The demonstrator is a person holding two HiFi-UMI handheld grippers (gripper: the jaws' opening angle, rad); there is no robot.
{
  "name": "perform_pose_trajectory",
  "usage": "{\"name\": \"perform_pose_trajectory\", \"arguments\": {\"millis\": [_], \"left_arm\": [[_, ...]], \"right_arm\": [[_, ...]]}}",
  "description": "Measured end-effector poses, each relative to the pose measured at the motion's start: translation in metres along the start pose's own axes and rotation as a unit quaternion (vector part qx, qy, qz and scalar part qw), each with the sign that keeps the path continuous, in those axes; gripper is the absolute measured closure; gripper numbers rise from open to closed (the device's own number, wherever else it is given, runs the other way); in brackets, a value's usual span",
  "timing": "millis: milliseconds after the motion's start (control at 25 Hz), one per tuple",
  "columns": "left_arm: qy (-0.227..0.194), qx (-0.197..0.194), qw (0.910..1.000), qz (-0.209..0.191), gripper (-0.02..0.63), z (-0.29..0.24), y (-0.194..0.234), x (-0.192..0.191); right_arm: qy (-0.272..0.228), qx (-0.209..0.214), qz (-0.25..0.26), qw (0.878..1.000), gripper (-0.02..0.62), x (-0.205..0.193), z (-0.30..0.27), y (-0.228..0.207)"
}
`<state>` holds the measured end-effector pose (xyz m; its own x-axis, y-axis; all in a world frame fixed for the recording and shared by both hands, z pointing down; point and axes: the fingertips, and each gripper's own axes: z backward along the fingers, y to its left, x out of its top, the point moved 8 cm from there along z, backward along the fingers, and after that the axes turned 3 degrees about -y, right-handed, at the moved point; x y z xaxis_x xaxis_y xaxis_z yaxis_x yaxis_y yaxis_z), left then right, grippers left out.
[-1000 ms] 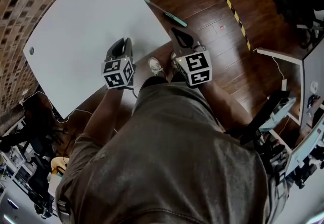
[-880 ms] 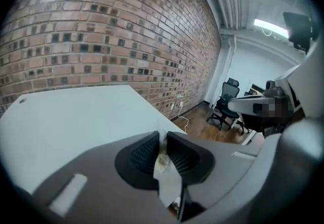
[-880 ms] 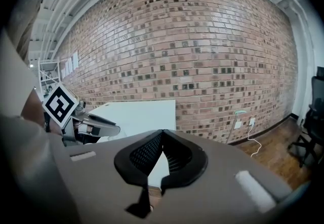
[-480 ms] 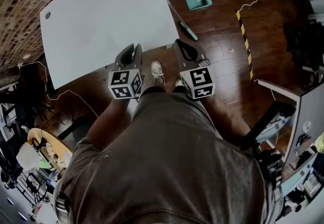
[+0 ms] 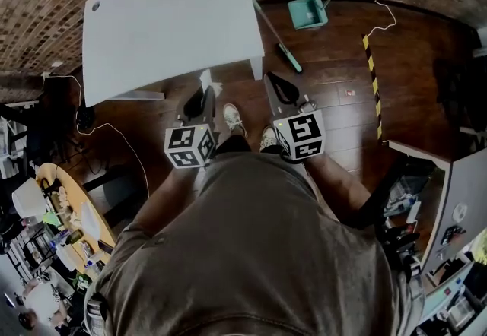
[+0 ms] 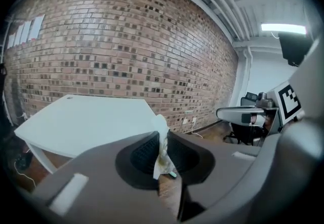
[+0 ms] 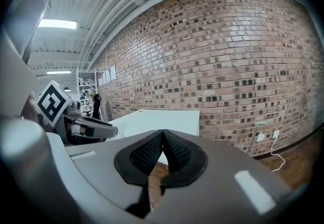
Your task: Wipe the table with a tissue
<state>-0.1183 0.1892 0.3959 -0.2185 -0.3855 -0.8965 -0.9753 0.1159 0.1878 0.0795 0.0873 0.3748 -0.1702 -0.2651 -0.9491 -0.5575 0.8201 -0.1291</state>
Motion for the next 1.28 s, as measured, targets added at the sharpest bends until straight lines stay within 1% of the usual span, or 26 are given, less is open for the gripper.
{"name": "perform_pose_trajectory", "arguments": {"millis": [200,440,560,1280], "left_arm": [[-0.011,-0.011,0.9998,-0.009,0.558,0.024,-0.012,0.002],[-0.025,-0.03,0.9992,-0.013,0.558,0.033,-0.015,0.003],[-0.034,-0.038,0.9986,-0.012,0.558,0.038,-0.015,0.003],[-0.053,-0.052,0.9972,-0.005,0.558,0.061,-0.005,0.003]], "right_arm": [[-0.01,0.006,-0.006,1.0,0.581,0.002,0.019,0.015],[-0.019,-0.004,-0.005,1.0,0.581,0.005,0.027,0.029],[-0.024,-0.005,0.004,1.0,0.581,0.008,0.03,0.037],[-0.035,0.006,0.03,0.999,0.583,0.012,0.026,0.073]]}}
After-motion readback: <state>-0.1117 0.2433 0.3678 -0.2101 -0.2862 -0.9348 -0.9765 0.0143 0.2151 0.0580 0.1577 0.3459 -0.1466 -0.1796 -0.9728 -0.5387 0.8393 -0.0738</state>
